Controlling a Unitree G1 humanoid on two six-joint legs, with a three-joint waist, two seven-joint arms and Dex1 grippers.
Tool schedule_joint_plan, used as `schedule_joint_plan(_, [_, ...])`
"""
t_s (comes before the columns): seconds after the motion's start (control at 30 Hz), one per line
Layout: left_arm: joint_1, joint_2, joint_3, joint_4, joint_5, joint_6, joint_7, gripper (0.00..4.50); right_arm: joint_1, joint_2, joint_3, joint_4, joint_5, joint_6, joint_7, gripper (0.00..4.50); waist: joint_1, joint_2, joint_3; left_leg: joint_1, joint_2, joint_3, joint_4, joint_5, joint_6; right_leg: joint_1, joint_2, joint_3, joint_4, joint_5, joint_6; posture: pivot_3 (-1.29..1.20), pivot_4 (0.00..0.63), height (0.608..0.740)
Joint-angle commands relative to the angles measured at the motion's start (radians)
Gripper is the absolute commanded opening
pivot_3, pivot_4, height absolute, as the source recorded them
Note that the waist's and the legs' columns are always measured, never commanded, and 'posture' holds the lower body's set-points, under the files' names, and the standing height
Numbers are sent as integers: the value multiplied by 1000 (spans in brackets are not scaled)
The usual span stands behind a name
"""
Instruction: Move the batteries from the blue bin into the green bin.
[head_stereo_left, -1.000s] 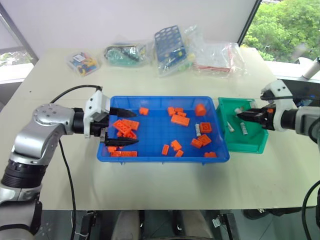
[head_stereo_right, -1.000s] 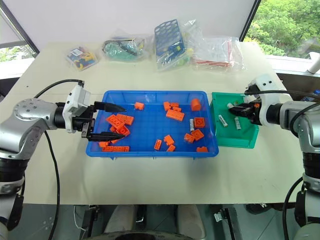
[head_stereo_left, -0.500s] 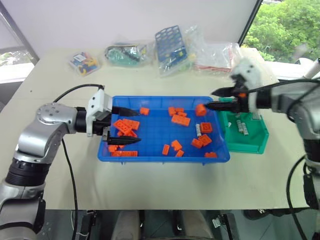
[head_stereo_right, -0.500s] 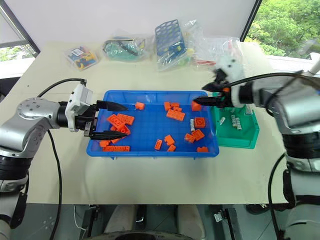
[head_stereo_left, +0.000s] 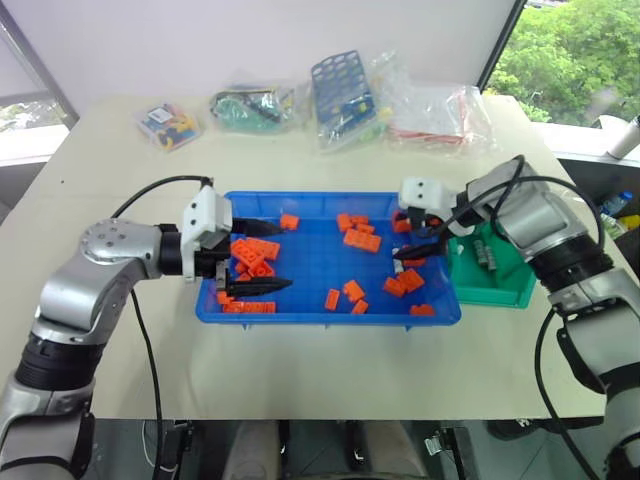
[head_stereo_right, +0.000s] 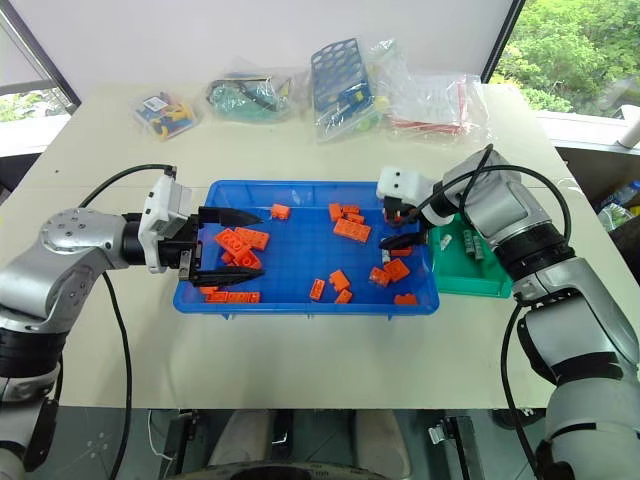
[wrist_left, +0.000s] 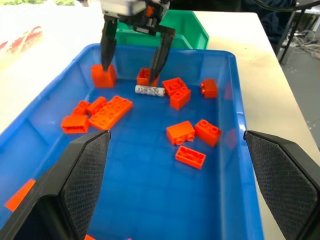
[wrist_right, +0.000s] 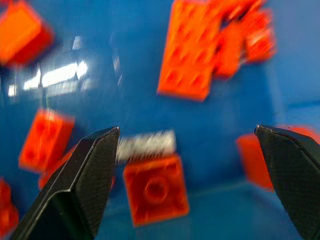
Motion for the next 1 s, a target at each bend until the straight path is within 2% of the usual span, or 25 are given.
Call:
schedule_joint_plan(0.03, [15, 22, 46, -44, -15, -6, 8, 4500, -13, 11, -16, 39, -42, -53, 28, 4465, 0, 0, 0, 0, 0, 0, 0, 0, 0, 0, 0, 0, 0, 0, 0, 0, 150, 739])
schedule_joint_plan(0.2, [21, 36, 55, -46, -19, -7, 10, 4500, 0, 34, -40, 70, -67, -69, 25, 4465, 5, 0, 0, 0, 0, 0, 0, 0, 0, 1, -1, 0, 0, 0, 0, 0, 150, 739])
schedule_joint_plan(0.47, [-1, 31, 39, -28, -10, -19, 5, 4500, 69, -4, -50, 2, -122, -117, 36, 4465, 6, 0, 0, 0, 0, -1, 1, 0, 0, 2, -1, -1, 0, 0, 0, 0, 150, 739])
schedule_joint_plan(0.73, [-49, 11, 8, 20, 8, -44, -13, 4500, 30, 29, -44, -162, -160, -66, 101, 4465, 0, 0, 0, 0, -1, -1, 1, 0, 0, 1, -1, -1, 0, 0, 0, 0, 150, 739])
schedule_joint_plan(1.0, [-66, -13, -5, 41, 23, -65, -12, 4500, 5, 45, -38, -112, -204, -91, 124, 4465, 4, 0, 0, 0, -1, 0, 1, 0, 0, 1, 0, -1, 0, 0, 0, 0, 150, 739])
